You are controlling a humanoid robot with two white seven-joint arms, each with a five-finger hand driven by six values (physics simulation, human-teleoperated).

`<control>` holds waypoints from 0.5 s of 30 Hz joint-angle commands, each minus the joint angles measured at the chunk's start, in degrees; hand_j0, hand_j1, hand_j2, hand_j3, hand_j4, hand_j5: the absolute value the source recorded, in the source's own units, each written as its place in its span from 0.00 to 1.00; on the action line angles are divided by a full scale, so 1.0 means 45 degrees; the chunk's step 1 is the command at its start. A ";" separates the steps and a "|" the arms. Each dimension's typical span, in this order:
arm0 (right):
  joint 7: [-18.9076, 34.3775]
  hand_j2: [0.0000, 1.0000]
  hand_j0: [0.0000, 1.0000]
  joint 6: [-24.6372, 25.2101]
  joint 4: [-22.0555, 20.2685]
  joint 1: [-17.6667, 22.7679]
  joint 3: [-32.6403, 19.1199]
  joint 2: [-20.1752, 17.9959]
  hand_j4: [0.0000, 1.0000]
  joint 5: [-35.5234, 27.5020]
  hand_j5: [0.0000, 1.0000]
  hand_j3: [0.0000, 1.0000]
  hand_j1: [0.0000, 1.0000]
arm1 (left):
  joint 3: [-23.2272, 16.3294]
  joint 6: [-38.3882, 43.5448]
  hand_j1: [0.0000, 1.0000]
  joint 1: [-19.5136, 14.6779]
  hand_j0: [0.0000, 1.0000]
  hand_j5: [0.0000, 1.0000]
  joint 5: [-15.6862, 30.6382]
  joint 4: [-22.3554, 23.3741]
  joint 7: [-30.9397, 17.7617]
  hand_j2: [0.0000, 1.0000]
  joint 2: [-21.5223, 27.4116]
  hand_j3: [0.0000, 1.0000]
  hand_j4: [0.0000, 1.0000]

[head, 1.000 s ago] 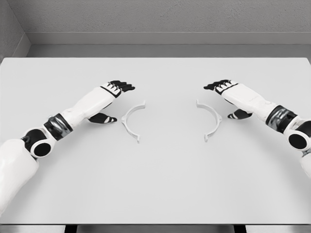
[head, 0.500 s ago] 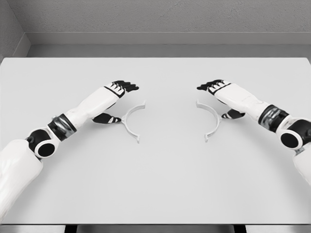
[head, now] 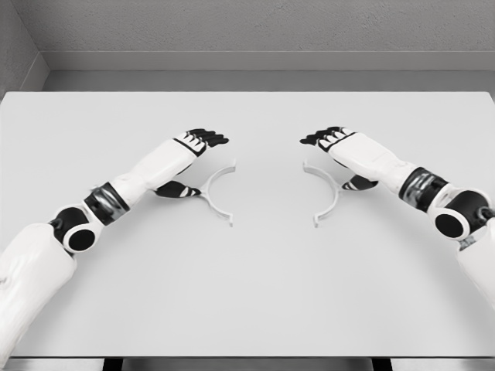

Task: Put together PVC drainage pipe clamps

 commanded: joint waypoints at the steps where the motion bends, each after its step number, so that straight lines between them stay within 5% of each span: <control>1: -0.0006 1.00 1.00 0.0146 -0.0185 0.0000 0.0114 -0.0010 1.00 -0.0061 1.00 1.00 1.00 | 0.0009 -0.0002 1.00 0.0000 1.00 1.00 0.0087 -0.0007 0.0005 1.00 -0.0084 1.00 1.00; 15: -0.0026 1.00 1.00 0.0127 -0.0204 0.0058 -0.0393 -0.0146 1.00 -0.0217 1.00 1.00 1.00 | 0.0302 -0.0002 1.00 -0.0078 1.00 1.00 0.0224 0.0012 0.0005 1.00 0.0384 1.00 1.00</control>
